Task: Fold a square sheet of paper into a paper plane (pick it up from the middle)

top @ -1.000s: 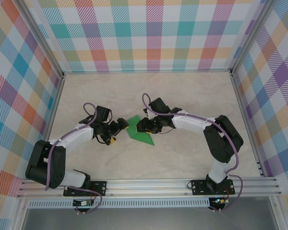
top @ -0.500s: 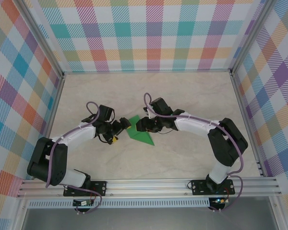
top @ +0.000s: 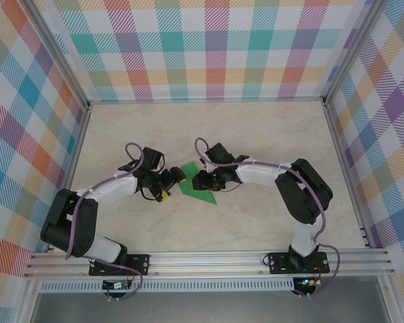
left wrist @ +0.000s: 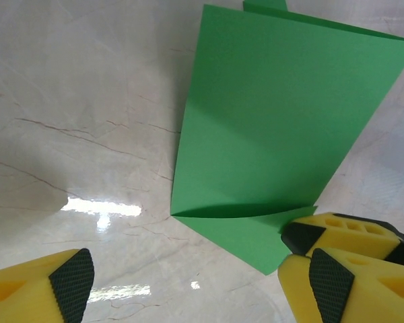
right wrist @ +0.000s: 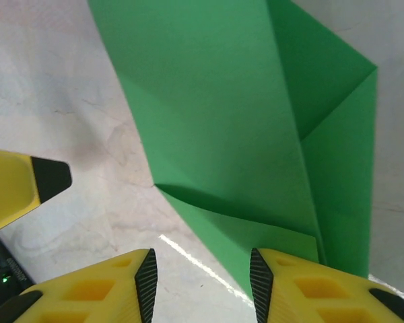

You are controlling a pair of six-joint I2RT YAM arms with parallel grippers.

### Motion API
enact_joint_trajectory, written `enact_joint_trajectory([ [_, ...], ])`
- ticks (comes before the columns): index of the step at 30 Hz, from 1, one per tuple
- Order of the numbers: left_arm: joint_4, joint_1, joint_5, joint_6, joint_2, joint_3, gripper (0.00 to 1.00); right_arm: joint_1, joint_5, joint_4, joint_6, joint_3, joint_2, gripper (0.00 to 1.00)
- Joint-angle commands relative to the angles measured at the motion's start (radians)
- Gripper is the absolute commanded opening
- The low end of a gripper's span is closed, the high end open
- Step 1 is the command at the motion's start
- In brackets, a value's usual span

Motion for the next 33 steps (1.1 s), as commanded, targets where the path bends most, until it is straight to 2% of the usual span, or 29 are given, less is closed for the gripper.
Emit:
enact_joint_trajectory([
  [1, 0.019, -0.012, 0.026, -0.019, 0.005, 0.011, 0.83, -0.013, 0.027, -0.016, 0.000, 0.028, 0.024, 0.42],
  [7, 0.107, -0.027, 0.047, -0.063, 0.015, -0.026, 0.72, -0.035, 0.014, -0.006, 0.049, 0.013, 0.057, 0.36],
  [14, 0.182, -0.047, 0.073, -0.102, 0.047, -0.045, 0.57, -0.078, -0.071, 0.090, 0.126, -0.052, 0.052, 0.33],
  [23, 0.221, -0.072, 0.063, -0.132, 0.100, -0.037, 0.52, -0.126, -0.188, 0.198, 0.221, -0.123, 0.054, 0.32],
  [33, 0.231, -0.080, 0.033, -0.138, 0.156, -0.007, 0.44, -0.158, -0.253, 0.269, 0.279, -0.162, 0.062, 0.32],
])
